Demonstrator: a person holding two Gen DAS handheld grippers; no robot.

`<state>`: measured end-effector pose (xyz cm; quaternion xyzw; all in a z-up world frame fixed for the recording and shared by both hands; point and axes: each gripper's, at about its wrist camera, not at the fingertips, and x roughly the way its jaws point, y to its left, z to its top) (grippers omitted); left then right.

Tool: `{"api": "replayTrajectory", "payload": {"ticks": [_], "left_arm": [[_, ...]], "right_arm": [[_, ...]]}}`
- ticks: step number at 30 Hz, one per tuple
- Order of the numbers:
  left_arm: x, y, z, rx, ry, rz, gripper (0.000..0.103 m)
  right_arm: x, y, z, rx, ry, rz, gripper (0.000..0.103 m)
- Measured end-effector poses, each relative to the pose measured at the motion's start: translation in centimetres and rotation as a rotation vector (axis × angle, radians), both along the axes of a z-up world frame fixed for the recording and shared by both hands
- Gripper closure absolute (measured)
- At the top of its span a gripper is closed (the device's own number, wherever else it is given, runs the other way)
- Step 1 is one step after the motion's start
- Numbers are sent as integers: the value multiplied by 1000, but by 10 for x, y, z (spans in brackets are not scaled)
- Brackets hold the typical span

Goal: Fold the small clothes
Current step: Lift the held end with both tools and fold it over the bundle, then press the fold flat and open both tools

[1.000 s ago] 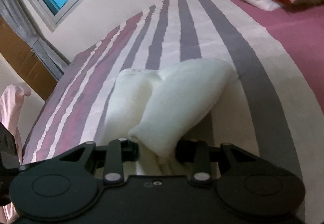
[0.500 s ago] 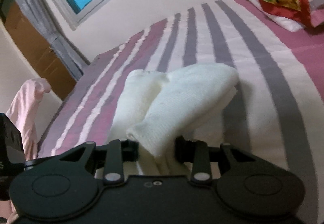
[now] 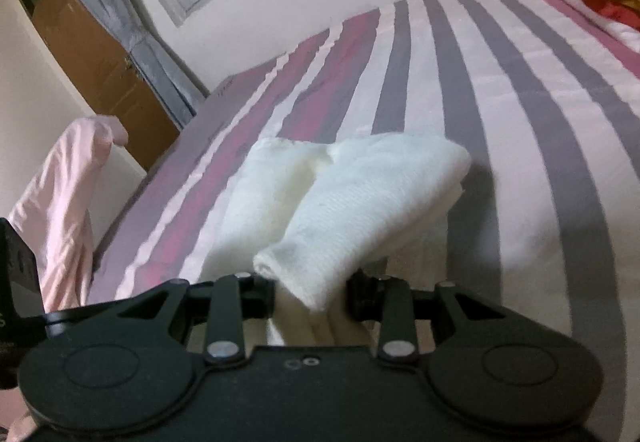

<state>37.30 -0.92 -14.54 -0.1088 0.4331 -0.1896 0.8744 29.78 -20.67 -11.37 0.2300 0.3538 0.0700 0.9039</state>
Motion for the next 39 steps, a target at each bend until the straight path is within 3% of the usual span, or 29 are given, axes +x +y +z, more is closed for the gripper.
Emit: {"api": "replayTrajectory", "payload": {"ticks": [5, 10, 14, 18, 19, 22, 27, 31, 34, 36, 39], "left_arm": [[7, 12, -35, -8, 40, 17, 64], [7, 12, -47, 8, 34, 5, 52], [12, 21, -46, -45, 98, 43, 48], [11, 21, -25, -29, 11, 67, 48], [15, 20, -22, -26, -3, 67, 48], [39, 15, -25, -15, 24, 85, 48], [66, 5, -40, -15, 52, 113, 48], [67, -1, -45, 22, 13, 123, 48], [63, -4, -49, 33, 20, 110, 48], [56, -6, -43, 40, 16, 90, 47], [38, -3, -28, 59, -12, 81, 47]], "right_arm": [[6, 6, -25, -38, 58, -15, 71], [6, 4, -48, -95, 108, -41, 65], [7, -5, -54, -31, 157, -55, 58], [10, -10, -47, 15, 149, -70, 55], [13, -12, -46, 17, 146, -78, 50], [29, -20, -48, 58, 162, -95, 44], [52, -30, -61, 117, 183, -102, 53], [55, -11, -47, -47, 90, -31, 71], [48, -5, -38, -135, 12, -19, 72], [50, -12, -53, -143, 79, -46, 71], [43, -21, -55, -129, 101, -70, 68]]}}
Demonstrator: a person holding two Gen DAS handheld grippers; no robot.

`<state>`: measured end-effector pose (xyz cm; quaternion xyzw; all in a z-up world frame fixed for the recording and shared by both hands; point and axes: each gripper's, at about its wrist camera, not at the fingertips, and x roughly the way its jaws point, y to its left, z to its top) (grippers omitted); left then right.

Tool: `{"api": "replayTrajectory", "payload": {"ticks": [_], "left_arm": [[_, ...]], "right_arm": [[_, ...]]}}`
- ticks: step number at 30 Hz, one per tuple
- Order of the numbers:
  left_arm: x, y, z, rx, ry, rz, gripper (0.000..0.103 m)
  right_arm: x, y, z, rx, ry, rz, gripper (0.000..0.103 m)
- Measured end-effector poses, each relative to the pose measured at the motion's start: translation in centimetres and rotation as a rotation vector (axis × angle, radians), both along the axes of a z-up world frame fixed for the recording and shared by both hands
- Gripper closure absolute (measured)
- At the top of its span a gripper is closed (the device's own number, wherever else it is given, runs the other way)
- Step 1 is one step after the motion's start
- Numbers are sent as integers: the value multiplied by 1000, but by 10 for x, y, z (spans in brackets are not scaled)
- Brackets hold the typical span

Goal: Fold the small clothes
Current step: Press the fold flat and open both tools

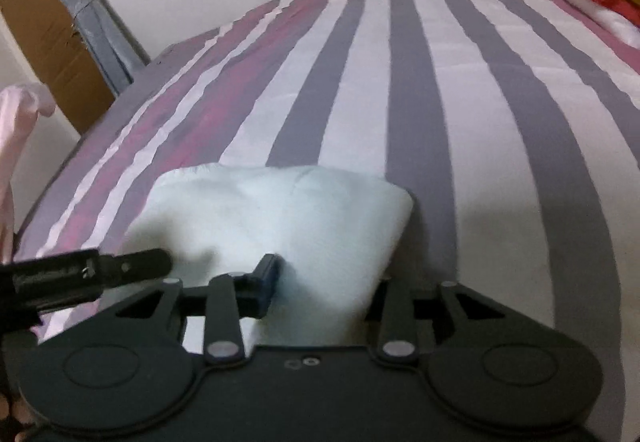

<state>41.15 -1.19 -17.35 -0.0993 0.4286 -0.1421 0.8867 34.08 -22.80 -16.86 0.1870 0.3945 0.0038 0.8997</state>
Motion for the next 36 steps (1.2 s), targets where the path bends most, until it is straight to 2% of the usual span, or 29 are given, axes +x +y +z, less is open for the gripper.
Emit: {"api": "replayTrajectory", "payload": {"ticks": [3, 7, 10, 12, 15, 18, 19, 21, 23, 30, 33, 34, 35, 36], "left_arm": [[-24, 12, 11, -9, -12, -13, 47], [-59, 30, 17, 2, -18, -22, 47], [-82, 38, 17, 21, -14, -26, 47], [-97, 38, 15, 12, 4, -31, 47], [-117, 29, 9, 14, 17, -37, 47], [-129, 14, -2, 91, 25, -54, 47], [-130, 12, -5, 103, 32, -47, 47], [-132, 10, -2, 113, 38, -34, 47], [-135, 9, 6, 117, 39, -22, 47], [-150, 8, 26, 179, 8, -19, 47], [-159, 5, 33, 210, -3, -24, 47], [-162, 4, 36, 213, -9, -28, 46], [-166, 4, 39, 219, -13, -27, 37], [-169, 4, 43, 217, -15, -25, 20]], "right_arm": [[-16, 1, 18, -30, -23, -26, 57], [-66, 3, 35, -27, -41, 21, 60], [-94, 8, 34, -24, -14, 50, 61], [-115, 15, 32, -15, 4, 56, 61], [-137, 31, 35, -46, -20, 67, 61], [-143, 45, 27, -57, 12, 85, 65], [-144, 49, 20, -76, 36, 89, 69], [-143, 51, 7, -133, 86, 81, 67], [-146, 42, -2, -97, 110, 50, 69], [-162, 43, 25, -80, 49, 26, 62], [-166, 44, 31, -108, 54, 25, 53], [-169, 45, 31, -103, 54, 22, 51], [-174, 44, 34, -98, 55, 17, 50], [-177, 43, 36, -97, 54, 10, 47]]}}
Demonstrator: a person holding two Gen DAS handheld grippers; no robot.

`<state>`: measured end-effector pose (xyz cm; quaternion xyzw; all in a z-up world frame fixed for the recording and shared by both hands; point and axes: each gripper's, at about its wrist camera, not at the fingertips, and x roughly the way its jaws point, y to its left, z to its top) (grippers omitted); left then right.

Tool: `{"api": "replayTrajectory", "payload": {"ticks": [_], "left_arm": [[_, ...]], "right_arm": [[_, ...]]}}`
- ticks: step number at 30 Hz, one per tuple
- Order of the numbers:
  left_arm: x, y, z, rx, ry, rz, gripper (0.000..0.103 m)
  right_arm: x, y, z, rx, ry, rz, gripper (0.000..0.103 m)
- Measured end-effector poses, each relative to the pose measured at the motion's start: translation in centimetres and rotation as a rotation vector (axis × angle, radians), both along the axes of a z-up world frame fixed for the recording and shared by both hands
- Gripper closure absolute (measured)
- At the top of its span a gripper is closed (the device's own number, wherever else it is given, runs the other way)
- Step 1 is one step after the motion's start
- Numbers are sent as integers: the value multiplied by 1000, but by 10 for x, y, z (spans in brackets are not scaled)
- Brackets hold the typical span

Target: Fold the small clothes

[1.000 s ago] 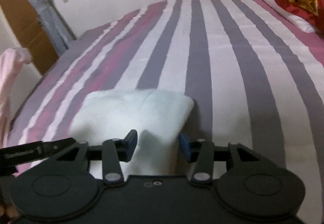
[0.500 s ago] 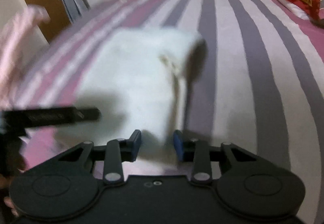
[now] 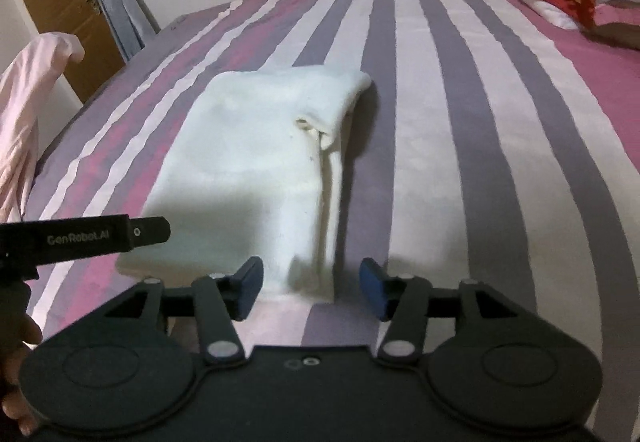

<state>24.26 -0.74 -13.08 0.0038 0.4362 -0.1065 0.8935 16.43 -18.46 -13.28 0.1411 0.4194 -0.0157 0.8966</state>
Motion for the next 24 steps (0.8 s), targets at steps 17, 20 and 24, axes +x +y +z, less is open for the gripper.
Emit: {"api": "replayTrajectory", "payload": {"ticks": [17, 20, 24], "left_arm": [[-59, 12, 69, 76, -82, 46, 0], [-72, 15, 79, 89, -113, 48, 0], [-81, 19, 90, 104, -106, 77, 0]], "right_arm": [[-53, 6, 56, -11, -77, -14, 8], [-58, 8, 58, -17, -78, -11, 7], [-62, 10, 63, 2, -69, -7, 7]]}}
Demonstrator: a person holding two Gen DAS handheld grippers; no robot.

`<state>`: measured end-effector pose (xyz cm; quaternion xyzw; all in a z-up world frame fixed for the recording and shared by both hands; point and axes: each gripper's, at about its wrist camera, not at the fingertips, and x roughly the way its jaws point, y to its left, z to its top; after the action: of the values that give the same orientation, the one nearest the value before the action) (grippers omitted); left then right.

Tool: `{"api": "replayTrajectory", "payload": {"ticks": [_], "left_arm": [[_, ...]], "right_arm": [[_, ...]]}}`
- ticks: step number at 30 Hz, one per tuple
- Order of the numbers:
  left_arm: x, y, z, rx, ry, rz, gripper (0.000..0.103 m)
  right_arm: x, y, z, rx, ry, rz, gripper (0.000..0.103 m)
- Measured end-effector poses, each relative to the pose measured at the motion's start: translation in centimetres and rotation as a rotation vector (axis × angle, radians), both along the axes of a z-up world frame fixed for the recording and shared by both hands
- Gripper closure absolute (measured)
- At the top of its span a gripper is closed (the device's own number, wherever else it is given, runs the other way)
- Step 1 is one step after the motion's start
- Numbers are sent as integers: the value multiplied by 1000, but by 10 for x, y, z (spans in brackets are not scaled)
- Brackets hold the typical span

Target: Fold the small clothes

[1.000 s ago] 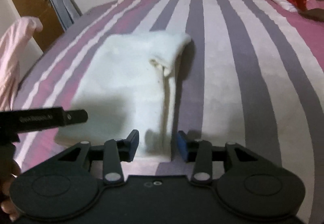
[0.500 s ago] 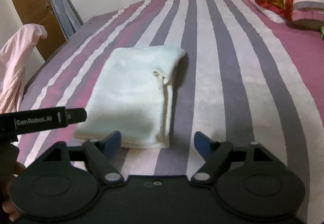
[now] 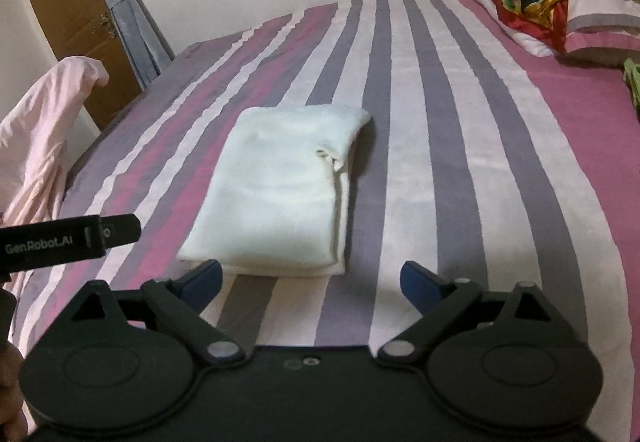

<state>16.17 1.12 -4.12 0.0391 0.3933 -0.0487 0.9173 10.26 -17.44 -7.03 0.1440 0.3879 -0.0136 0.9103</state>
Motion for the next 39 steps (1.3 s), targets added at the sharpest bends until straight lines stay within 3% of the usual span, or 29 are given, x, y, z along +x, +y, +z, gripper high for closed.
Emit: {"api": "replayTrajectory", "payload": {"ticks": [5, 10, 18, 21, 27, 34, 39], "left_arm": [[-4, 3, 2, 24, 27, 52, 0], [-23, 10, 7, 51, -75, 154, 0], [-46, 3, 21, 149, -63, 23, 0], [-61, 3, 33, 121, -68, -7, 0], [-96, 6, 54, 101, -78, -4, 0], [-141, 9, 71, 76, -90, -28, 0], [-173, 24, 73, -58, -87, -3, 0]], "right_arm": [[-9, 8, 11, -20, -10, 10, 3], [-13, 14, 15, -58, 23, -8, 1], [-26, 18, 33, -71, 102, -72, 1], [-37, 28, 40, -138, 103, -49, 1], [-79, 44, 65, -249, 11, -24, 1], [-137, 29, 94, -123, -107, -98, 1], [-164, 32, 101, -119, -137, -109, 1]]}}
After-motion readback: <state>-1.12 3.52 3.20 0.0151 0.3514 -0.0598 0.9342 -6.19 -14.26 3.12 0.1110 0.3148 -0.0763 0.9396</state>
